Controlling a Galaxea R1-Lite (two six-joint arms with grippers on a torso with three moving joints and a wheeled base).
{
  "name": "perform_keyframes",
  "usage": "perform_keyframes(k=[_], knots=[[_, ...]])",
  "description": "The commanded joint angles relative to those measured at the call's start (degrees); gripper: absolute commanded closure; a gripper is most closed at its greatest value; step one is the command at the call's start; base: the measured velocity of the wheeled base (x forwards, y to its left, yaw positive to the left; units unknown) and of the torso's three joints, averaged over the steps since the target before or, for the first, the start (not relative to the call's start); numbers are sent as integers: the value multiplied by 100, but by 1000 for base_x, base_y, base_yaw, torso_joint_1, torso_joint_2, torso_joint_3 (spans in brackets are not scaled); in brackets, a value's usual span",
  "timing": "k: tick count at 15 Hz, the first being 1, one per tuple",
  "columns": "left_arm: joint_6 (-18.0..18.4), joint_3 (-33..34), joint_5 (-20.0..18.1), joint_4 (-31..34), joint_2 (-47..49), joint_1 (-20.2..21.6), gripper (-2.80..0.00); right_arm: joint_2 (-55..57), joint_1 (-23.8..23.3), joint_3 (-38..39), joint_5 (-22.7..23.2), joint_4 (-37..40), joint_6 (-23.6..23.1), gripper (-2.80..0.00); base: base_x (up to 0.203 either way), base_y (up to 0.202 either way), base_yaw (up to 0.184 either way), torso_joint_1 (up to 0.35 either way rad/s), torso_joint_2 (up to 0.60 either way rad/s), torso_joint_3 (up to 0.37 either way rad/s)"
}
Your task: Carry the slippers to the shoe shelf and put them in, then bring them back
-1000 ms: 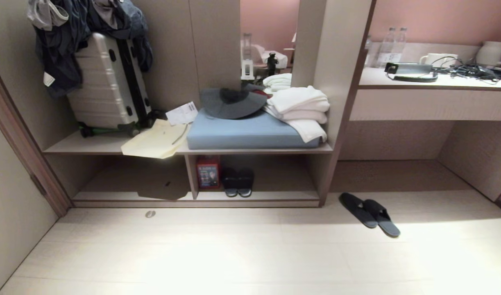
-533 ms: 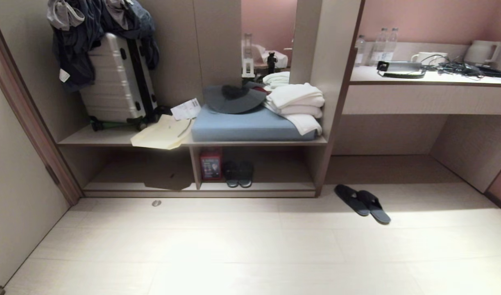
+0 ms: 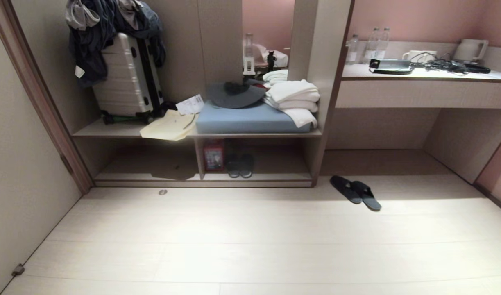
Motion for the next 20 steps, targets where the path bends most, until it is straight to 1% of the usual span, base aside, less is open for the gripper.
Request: perform_keyframes(k=[1, 11, 20], knots=[[-2, 0, 4, -1, -1, 6, 0, 2, 1, 1, 0, 0, -2, 0, -193, 0, 5, 6, 2, 6], [24, 0, 4, -1, -9, 6, 0, 2, 1, 9, 0, 0, -2, 0, -188, 0, 1, 2, 3, 3], [20, 0, 4, -1, 0, 5, 0, 2, 1, 9, 0, -8, -2, 0, 0, 0, 0, 0, 0, 0]])
